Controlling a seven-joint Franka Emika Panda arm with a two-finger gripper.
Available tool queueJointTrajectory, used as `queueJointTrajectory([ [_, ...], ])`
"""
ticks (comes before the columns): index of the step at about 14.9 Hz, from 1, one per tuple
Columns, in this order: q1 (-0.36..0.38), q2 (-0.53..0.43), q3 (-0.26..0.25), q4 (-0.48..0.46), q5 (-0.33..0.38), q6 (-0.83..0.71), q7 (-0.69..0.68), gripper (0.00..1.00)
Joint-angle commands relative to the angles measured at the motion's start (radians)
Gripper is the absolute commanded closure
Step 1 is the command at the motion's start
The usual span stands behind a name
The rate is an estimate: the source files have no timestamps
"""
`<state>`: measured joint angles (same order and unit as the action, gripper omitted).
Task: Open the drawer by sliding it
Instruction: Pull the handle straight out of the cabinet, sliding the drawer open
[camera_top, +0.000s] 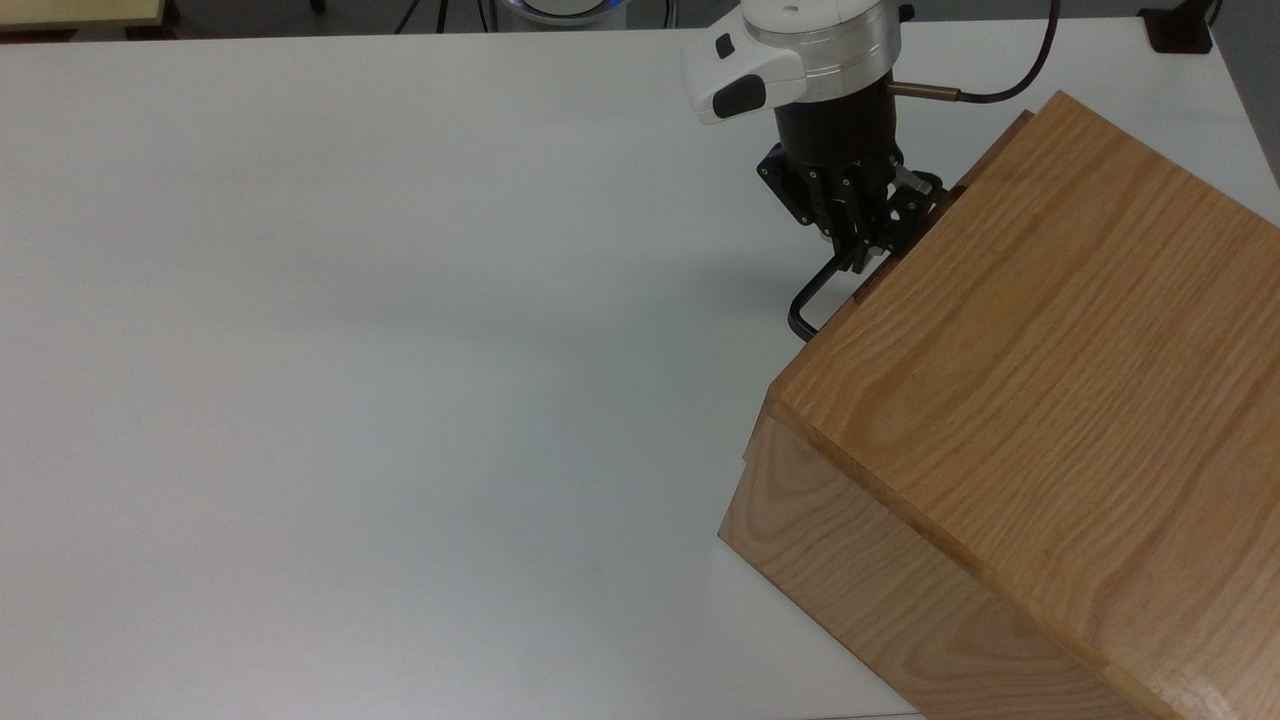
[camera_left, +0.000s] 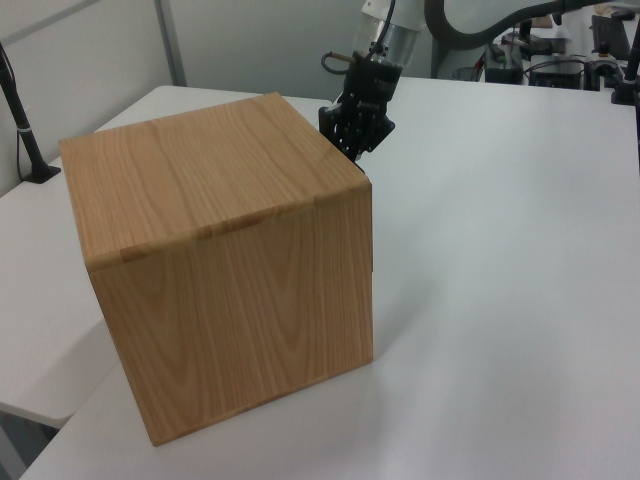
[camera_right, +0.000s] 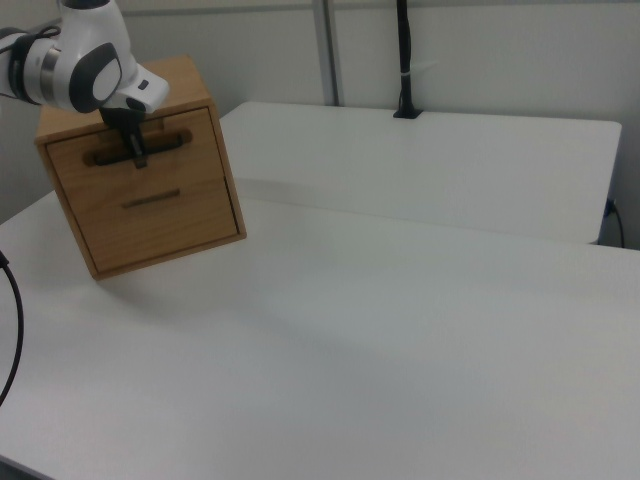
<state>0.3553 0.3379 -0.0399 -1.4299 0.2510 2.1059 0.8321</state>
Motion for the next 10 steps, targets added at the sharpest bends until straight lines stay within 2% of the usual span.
queueJointTrajectory([
  [1, 0.019, -0.013, -0.025, -0.012, 0.007, 0.003, -0.005, 1.0],
  [4, 0.013, -0.048, -0.029, -0.038, 0.008, -0.017, -0.024, 1.0],
  [10, -0.012, -0.206, -0.04, -0.225, 0.05, -0.03, -0.126, 1.0],
])
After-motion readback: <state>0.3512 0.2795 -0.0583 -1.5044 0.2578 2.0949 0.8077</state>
